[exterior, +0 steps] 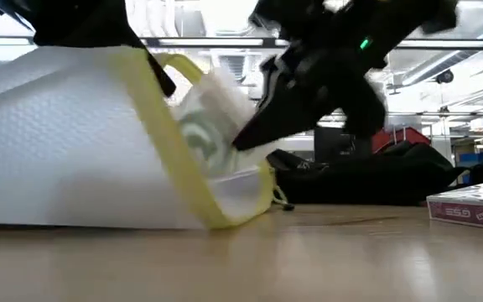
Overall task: Unpack backpack
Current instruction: Remove the packed green earphone from the yellow green zip bag
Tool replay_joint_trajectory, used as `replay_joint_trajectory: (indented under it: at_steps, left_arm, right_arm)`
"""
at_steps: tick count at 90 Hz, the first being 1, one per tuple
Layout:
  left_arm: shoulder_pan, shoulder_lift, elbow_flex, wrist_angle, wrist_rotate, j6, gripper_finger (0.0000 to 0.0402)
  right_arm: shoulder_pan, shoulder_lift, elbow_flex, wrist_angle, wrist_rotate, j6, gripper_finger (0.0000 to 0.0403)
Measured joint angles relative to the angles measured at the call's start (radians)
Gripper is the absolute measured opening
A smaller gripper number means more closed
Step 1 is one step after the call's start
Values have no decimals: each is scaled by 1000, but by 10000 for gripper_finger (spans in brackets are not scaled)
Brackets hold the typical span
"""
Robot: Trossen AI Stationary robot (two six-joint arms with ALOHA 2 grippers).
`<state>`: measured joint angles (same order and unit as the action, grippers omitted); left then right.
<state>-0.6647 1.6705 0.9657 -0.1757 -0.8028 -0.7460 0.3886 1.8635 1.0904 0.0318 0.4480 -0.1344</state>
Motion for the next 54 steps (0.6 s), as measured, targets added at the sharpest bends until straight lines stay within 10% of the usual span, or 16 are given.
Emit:
replay_joint_trajectory:
  at_steps: [54]
  left_arm:
    - [-6,-11,-1,-14,-26,-34,0]
  right_arm:
    - [195,-367,-172,-676,-11,388,0]
